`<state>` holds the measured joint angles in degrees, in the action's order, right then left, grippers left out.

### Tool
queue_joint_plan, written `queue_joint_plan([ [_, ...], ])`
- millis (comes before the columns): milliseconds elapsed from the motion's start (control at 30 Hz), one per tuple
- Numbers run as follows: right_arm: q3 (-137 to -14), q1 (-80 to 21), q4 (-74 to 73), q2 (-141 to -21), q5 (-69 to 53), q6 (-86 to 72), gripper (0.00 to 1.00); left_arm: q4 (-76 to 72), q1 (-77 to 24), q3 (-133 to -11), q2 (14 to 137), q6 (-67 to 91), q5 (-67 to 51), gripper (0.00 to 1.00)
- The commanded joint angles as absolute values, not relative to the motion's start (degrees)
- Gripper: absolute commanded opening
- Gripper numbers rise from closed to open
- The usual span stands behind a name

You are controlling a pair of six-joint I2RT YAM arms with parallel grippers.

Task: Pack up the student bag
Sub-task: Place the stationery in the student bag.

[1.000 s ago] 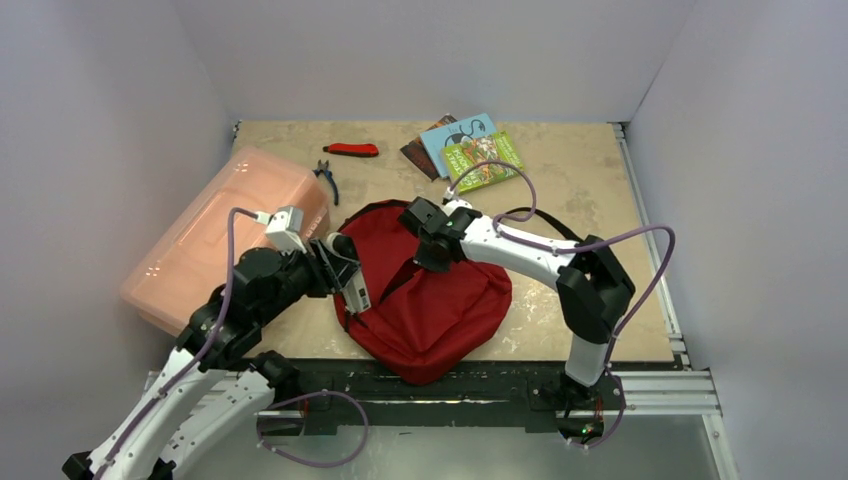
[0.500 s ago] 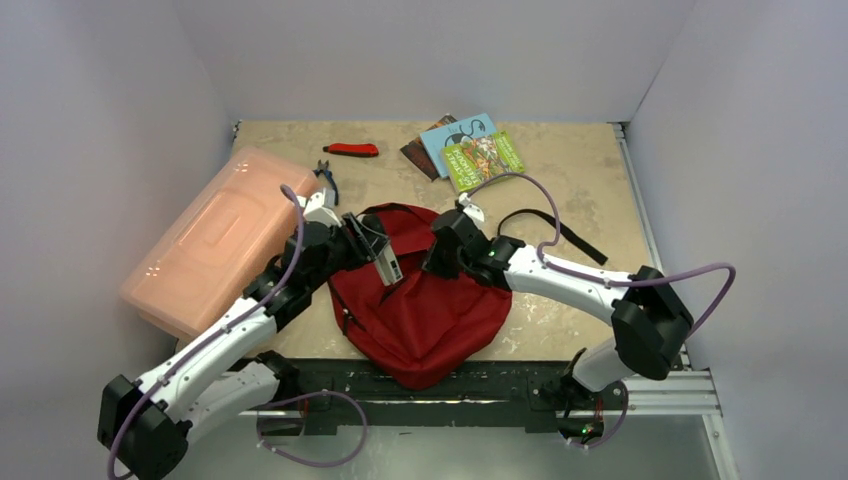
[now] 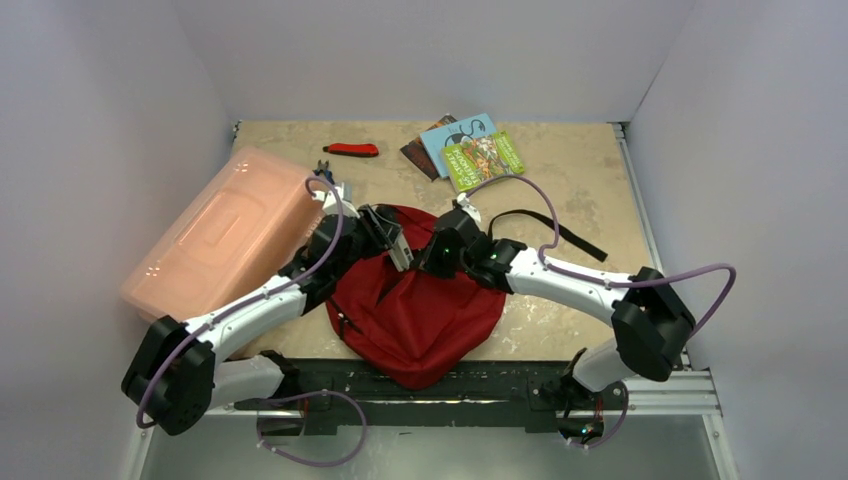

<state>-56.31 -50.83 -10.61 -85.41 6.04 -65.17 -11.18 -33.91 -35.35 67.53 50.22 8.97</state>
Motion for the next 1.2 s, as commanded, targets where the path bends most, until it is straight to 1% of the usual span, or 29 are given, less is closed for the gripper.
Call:
queue_joint_plan([
  [0, -56.7, -50.0, -5.1, -82.1, 4.4, -66.6, 0.00, -23.2, -35.1, -32.2, 66.5, 52.7, 2.1, 0.00],
  [133, -57.2, -49.7, -4.8, -81.1, 4.8, -66.2, 0.00, -20.6, -35.0, -30.2, 64.6, 53.1, -5.7, 0.00],
  [333, -55.9, -48.8, -3.7, -80.0, 5.2, -65.6, 0.00, -8.1, -35.0, -32.4, 63.5, 51.8, -12.1, 0.00],
  [433, -55.3, -48.4, -3.3, -79.8, 4.9, -65.6, 0.00, -5.3, -34.9, -34.2, 66.4, 51.2, -16.5, 0.00],
  [600, -55.7, -48.3, -3.3, -80.1, 4.7, -63.8, 0.00, 6.1, -31.8, -42.3, 76.3, 46.4, -30.1, 0.00],
  [667, -55.8, -48.3, -3.4, -80.4, 4.3, -62.7, 0.00, 8.4, -31.4, -44.4, 78.4, 43.7, -33.2, 0.01],
  [733, -55.9, -48.3, -3.5, -80.6, 4.5, -61.5, 0.00, 11.4, -31.4, -46.5, 79.4, 41.0, -34.7, 0.10],
  [800, -55.7, -48.3, -4.1, -80.4, 5.5, -60.4, 0.00, 14.8, -31.3, -48.3, 79.3, 38.7, -34.8, 0.22],
  [867, -55.3, -48.3, -4.7, -80.1, 6.3, -59.1, 0.00, 18.3, -31.4, -49.5, 78.4, 36.7, -33.9, 0.33],
  [900, -54.9, -48.3, -4.6, -79.8, 6.4, -58.4, 0.00, 19.8, -31.4, -49.8, 77.6, 36.0, -33.1, 0.41],
  [967, -54.2, -48.3, -4.3, -79.3, 6.9, -56.5, 0.00, 22.7, -31.4, -50.2, 75.7, 34.3, -31.4, 0.63],
  [1033, -53.6, -48.3, -3.3, -79.2, 6.4, -54.1, 0.00, 24.7, -31.4, -50.7, 74.2, 33.2, -30.4, 0.81],
  [1067, -53.3, -48.3, -3.0, -79.2, 5.9, -53.1, 0.00, 26.0, -31.4, -51.1, 73.5, 32.6, -29.9, 0.84],
  [1167, -52.2, -48.3, -2.0, -79.1, 4.8, -51.2, 0.00, 29.7, -31.4, -52.4, 71.4, 31.0, -26.5, 0.86],
])
